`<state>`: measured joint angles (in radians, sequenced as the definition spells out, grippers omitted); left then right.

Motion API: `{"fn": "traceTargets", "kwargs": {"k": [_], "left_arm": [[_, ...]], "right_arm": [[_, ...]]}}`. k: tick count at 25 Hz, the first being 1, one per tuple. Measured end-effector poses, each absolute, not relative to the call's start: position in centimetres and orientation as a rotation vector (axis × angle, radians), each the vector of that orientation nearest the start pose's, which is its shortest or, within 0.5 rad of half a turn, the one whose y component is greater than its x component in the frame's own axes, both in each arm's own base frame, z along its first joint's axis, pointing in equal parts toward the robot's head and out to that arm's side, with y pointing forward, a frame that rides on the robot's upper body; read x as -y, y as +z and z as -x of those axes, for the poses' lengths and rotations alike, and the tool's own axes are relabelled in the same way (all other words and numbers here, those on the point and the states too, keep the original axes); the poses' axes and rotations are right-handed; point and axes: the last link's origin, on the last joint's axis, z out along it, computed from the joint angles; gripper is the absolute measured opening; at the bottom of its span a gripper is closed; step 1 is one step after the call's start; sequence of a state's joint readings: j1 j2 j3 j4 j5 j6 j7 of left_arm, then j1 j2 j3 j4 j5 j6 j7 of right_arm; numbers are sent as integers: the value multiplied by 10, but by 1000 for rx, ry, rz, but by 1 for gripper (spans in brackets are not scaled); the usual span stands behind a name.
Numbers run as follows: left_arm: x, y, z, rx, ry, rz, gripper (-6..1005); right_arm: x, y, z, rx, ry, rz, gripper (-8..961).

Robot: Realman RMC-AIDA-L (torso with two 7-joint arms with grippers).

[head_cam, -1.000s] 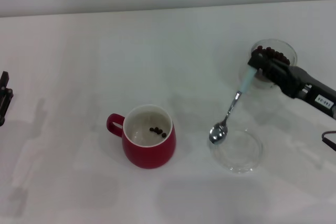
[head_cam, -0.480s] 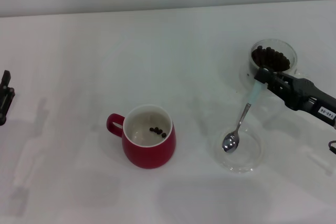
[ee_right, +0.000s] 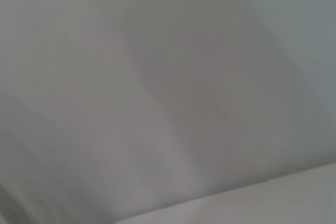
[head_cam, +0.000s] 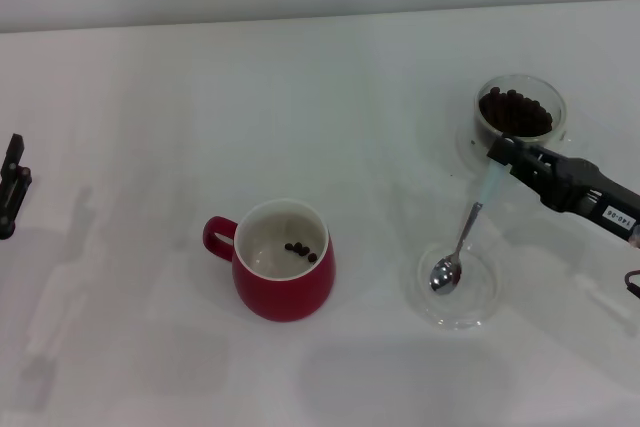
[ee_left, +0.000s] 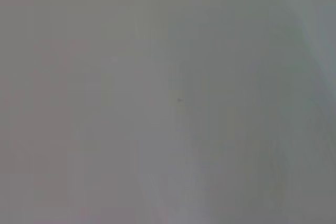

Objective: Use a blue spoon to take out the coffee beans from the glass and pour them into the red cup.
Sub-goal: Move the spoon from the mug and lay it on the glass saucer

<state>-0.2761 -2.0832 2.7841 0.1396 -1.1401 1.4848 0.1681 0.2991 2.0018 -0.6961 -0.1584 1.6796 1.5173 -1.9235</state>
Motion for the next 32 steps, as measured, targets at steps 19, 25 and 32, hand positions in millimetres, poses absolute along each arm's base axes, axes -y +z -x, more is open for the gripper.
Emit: {"fn": "traceTargets", "kwargs": {"k": [19,25,32], "left_arm": [[-255,-21,334,152,-571,1672,683],[-256,-21,332,148,-575,1673,682],[-258,-21,331,143,-579,1675,682]], "right_arm": [[-247,-8,-359,-1403,1159,1941,222],[-245,-12,-359,-1430,1153,1937,224],[-245,-12,-360,-1435,1146,1934,226]]}}
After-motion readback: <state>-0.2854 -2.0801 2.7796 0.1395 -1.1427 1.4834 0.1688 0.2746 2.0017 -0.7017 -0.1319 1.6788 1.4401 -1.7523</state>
